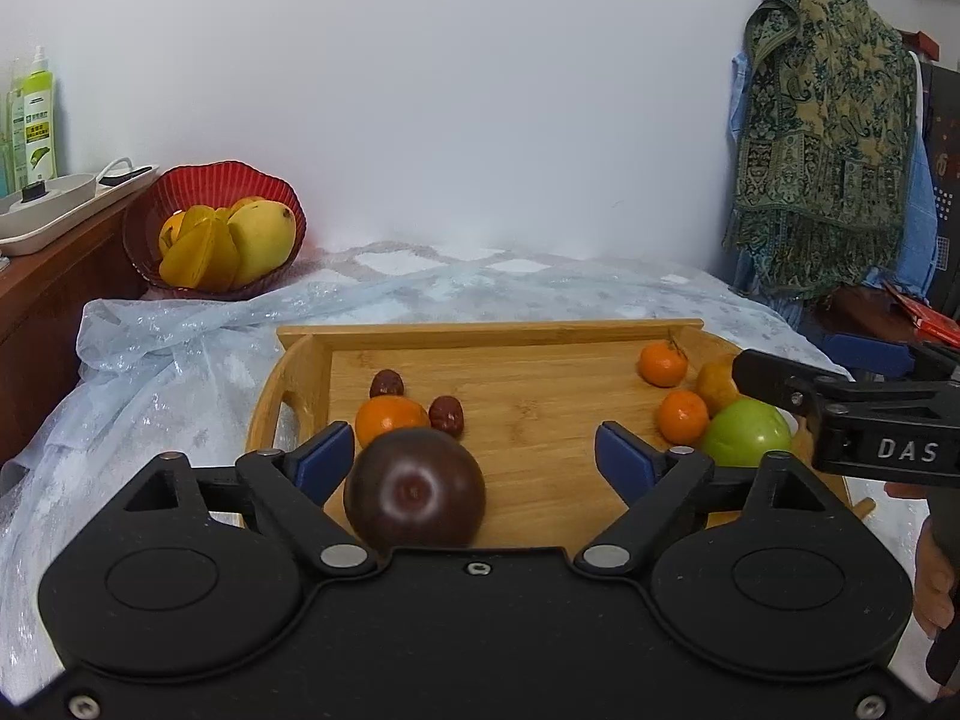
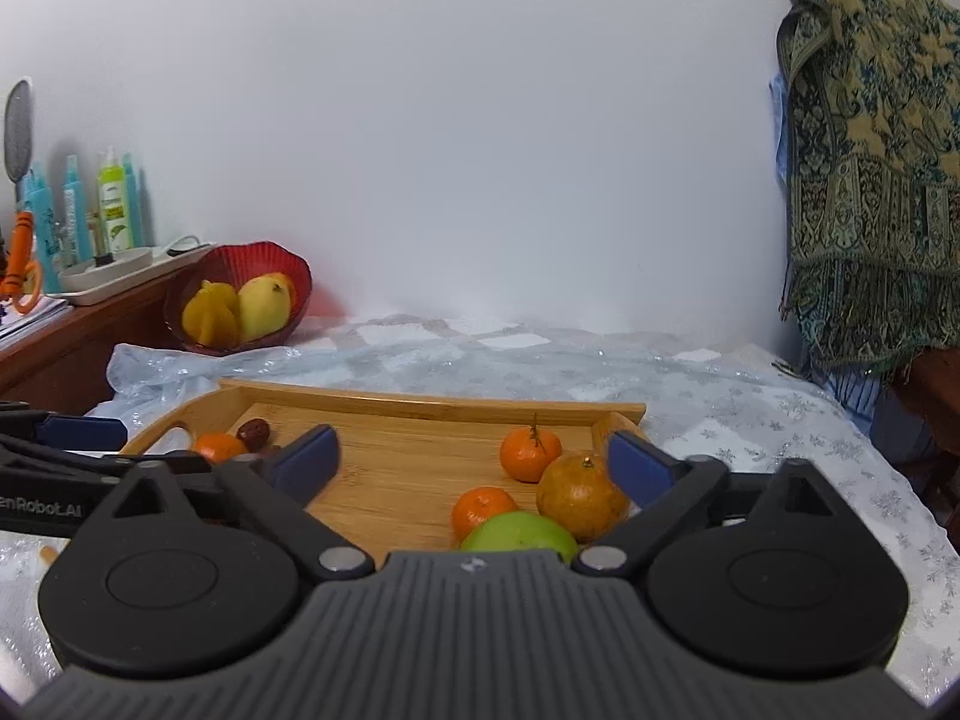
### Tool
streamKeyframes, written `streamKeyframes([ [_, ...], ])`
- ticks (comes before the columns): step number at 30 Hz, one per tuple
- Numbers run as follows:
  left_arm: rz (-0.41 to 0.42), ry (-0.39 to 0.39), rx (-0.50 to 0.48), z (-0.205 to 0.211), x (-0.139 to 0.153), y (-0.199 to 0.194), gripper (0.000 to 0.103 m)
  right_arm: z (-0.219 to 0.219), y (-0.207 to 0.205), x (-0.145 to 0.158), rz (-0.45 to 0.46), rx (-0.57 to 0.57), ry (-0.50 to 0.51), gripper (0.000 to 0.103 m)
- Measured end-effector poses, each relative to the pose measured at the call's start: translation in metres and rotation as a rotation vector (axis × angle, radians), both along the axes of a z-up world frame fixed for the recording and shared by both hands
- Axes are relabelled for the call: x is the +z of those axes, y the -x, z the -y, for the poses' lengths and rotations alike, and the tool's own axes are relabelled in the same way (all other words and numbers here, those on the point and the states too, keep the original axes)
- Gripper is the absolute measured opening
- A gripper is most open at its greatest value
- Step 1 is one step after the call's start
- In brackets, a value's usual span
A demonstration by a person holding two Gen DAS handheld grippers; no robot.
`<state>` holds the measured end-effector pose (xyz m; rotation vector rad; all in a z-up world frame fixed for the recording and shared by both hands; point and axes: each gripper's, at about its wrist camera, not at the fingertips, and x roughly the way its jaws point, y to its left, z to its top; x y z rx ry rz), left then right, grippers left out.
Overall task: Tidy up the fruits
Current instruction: 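Move both tools back toward the remaining red dates in front of the tray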
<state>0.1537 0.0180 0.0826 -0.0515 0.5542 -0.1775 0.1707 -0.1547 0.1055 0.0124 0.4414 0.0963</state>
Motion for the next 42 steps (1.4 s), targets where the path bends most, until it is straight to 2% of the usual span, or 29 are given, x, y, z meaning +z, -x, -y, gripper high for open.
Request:
streamKeyframes([
  [5,-0.001,-0.006,0.004,0.001,-0.008,0.014,0.089,0.001,0.02,-0.003,0.011,0.001,-0.001,0.103],
  [14,0.005,-0.012,-0.017,0.005,-0.019,0.045,0.094,-0.013,0.059,-0.015,0.015,0.023,0.131,0.103],
  [24,-0.022,-0.015,-0.052,0.006,-0.037,0.082,0.098,-0.011,0.1,-0.03,0.035,0.027,0.149,0.103],
  [28,-0.022,-0.02,-0.072,0.008,-0.042,0.099,0.1,-0.008,0.103,-0.036,-0.003,-0.002,0.17,0.103],
  [33,-0.029,-0.029,-0.099,0.014,-0.05,0.115,0.101,0.001,0.115,-0.039,-0.041,0.014,0.146,0.103],
  [38,-0.073,-0.013,-0.144,0.022,-0.055,0.122,0.101,0.007,0.125,-0.04,-0.074,0.034,0.124,0.103],
  [42,-0.082,0.007,-0.186,0.03,-0.056,0.13,0.094,0.014,0.13,-0.042,-0.084,0.023,0.094,0.103],
])
